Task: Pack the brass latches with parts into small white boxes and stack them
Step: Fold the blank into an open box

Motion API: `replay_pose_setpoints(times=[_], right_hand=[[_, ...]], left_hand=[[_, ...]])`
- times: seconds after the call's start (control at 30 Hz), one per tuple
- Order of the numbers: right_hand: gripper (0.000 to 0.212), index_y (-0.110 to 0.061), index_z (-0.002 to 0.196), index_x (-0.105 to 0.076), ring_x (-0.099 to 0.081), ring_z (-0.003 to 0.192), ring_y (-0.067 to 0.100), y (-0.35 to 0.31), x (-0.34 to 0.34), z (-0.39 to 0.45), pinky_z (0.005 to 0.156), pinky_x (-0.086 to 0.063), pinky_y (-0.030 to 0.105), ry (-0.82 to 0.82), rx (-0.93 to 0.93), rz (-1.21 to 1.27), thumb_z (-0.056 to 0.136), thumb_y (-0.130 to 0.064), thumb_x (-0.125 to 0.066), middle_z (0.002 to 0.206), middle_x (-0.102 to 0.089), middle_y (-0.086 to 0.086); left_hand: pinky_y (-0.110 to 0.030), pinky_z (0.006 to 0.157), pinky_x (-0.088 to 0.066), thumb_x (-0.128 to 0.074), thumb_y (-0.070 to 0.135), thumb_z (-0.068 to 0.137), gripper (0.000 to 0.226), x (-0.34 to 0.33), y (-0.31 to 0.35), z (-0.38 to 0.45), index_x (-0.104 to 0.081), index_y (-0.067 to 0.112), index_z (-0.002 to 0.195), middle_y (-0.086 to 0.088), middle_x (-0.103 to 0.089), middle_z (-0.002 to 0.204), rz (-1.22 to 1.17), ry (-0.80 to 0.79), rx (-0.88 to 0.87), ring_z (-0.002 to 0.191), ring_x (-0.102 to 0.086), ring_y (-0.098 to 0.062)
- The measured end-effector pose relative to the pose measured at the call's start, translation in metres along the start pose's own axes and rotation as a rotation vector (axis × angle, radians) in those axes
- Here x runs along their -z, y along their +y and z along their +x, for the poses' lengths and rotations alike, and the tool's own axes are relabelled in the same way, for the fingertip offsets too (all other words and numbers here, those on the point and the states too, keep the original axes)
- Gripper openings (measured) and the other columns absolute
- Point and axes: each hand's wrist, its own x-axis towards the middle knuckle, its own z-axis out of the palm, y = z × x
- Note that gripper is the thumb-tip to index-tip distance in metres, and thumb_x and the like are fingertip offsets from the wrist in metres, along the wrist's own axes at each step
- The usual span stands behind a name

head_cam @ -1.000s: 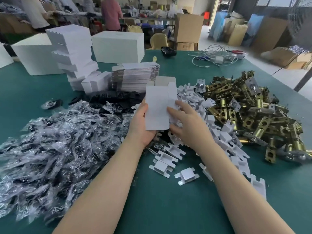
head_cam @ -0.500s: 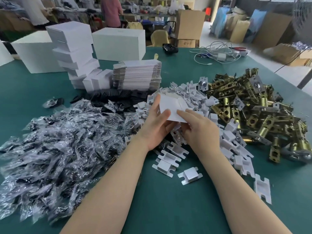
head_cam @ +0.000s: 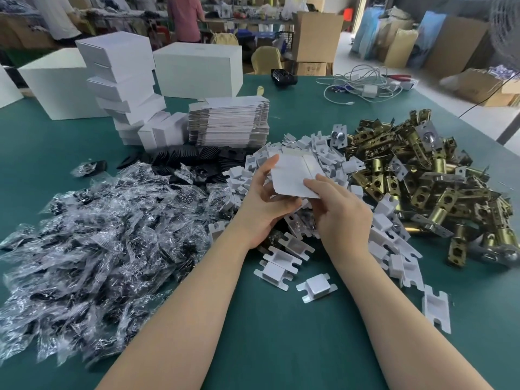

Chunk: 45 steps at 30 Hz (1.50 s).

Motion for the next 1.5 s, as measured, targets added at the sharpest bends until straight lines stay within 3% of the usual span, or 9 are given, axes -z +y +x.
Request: replay_pose_setpoints(times=[0.1, 0.27, 0.6, 0.73, 0.9, 1.07, 1.13, 1.3, 1.5], right_hand=[[0.031, -0.008, 0.094, -0.078, -0.074, 0.085, 0.031, 0.000, 0.001, 0.000, 0.056, -0.058, 0.038, 0.028, 0.003, 0.001, 0.072, 0.013, -0.075, 0.102, -0.075, 0.011], [0.024, -0.009, 0.099, -0.078, -0.074, 0.083, 0.031, 0.000, 0.001, 0.000, 0.055, -0.058, 0.040, 0.003, 0.032, 0.004, 0.079, 0.004, -0.075, 0.104, -0.075, 0.010], [0.026, -0.007, 0.113, -0.072, -0.060, 0.049, 0.019, -0.010, -0.002, 0.002, 0.045, -0.038, 0.022, -0.009, 0.187, -0.112, 0.088, -0.004, -0.063, 0.085, -0.076, 0.003], [0.027, -0.005, 0.104, -0.074, -0.058, 0.046, 0.021, -0.008, -0.002, 0.002, 0.048, -0.033, 0.021, -0.006, 0.145, -0.096, 0.079, 0.003, -0.077, 0.076, -0.074, 0.004], [0.023, -0.003, 0.094, -0.073, -0.056, 0.044, 0.026, -0.006, 0.000, 0.001, 0.045, -0.036, 0.024, -0.028, 0.102, -0.078, 0.073, 0.006, -0.078, 0.067, -0.068, 0.006], [0.020, -0.003, 0.089, -0.072, -0.054, 0.045, 0.029, -0.008, 0.001, 0.002, 0.043, -0.040, 0.028, -0.036, 0.052, -0.052, 0.081, 0.001, -0.054, 0.062, -0.064, 0.009], [0.019, -0.004, 0.091, -0.069, -0.054, 0.046, 0.030, -0.009, 0.001, 0.002, 0.044, -0.037, 0.027, -0.072, 0.028, -0.061, 0.075, 0.006, -0.066, 0.065, -0.065, 0.009], [0.073, -0.020, 0.138, -0.054, -0.062, 0.072, 0.032, -0.006, -0.004, 0.001, 0.058, -0.036, 0.030, -0.302, -0.192, -0.064, 0.072, 0.009, -0.068, 0.099, -0.071, 0.009], [0.060, -0.014, 0.133, -0.062, -0.068, 0.083, 0.035, -0.012, -0.006, 0.001, 0.057, -0.055, 0.039, -0.288, -0.081, 0.005, 0.078, 0.011, -0.067, 0.117, -0.070, 0.008]], left_hand=[[-0.031, 0.076, -0.059, -0.071, -0.014, 0.076, 0.068, 0.001, -0.003, 0.001, -0.055, 0.032, 0.124, 0.002, -0.075, 0.107, -0.008, 0.037, -0.008, 0.098, -0.072, -0.019], [-0.028, 0.074, -0.058, -0.068, -0.007, 0.087, 0.051, 0.000, -0.002, 0.001, -0.061, 0.034, 0.116, -0.004, -0.072, 0.114, -0.042, 0.111, -0.012, 0.096, -0.071, -0.019], [-0.032, 0.083, -0.057, -0.080, 0.008, 0.073, 0.077, -0.009, 0.003, -0.001, -0.041, 0.036, 0.133, -0.009, -0.047, 0.150, -0.030, 0.139, -0.128, 0.112, -0.068, -0.018], [-0.038, 0.093, -0.056, -0.075, 0.012, 0.082, 0.072, -0.013, 0.001, -0.004, -0.039, 0.042, 0.137, -0.003, -0.048, 0.149, 0.118, 0.125, -0.201, 0.113, -0.067, -0.013], [-0.021, 0.079, -0.056, -0.071, 0.015, 0.083, 0.064, -0.020, -0.007, -0.007, -0.036, 0.046, 0.127, 0.000, -0.049, 0.142, 0.333, 0.201, -0.314, 0.109, -0.066, -0.005], [-0.020, 0.087, -0.052, -0.075, 0.012, 0.077, 0.073, -0.016, -0.010, -0.004, -0.028, 0.042, 0.123, 0.000, -0.050, 0.135, 0.486, 0.210, -0.341, 0.110, -0.063, -0.001], [-0.024, 0.087, -0.054, -0.078, 0.021, 0.074, 0.072, -0.016, -0.011, -0.005, -0.027, 0.042, 0.121, -0.004, -0.050, 0.133, 0.507, 0.215, -0.344, 0.111, -0.063, -0.007], [-0.027, 0.084, -0.054, -0.077, 0.034, 0.069, 0.067, -0.016, -0.012, -0.005, -0.031, 0.040, 0.117, -0.005, -0.054, 0.124, 0.613, 0.214, -0.352, 0.104, -0.063, -0.015], [-0.011, 0.069, -0.049, -0.061, 0.017, 0.085, 0.047, -0.023, -0.019, -0.006, -0.033, 0.035, 0.118, 0.016, -0.054, 0.109, 0.669, 0.287, -0.424, 0.089, -0.061, 0.008]])
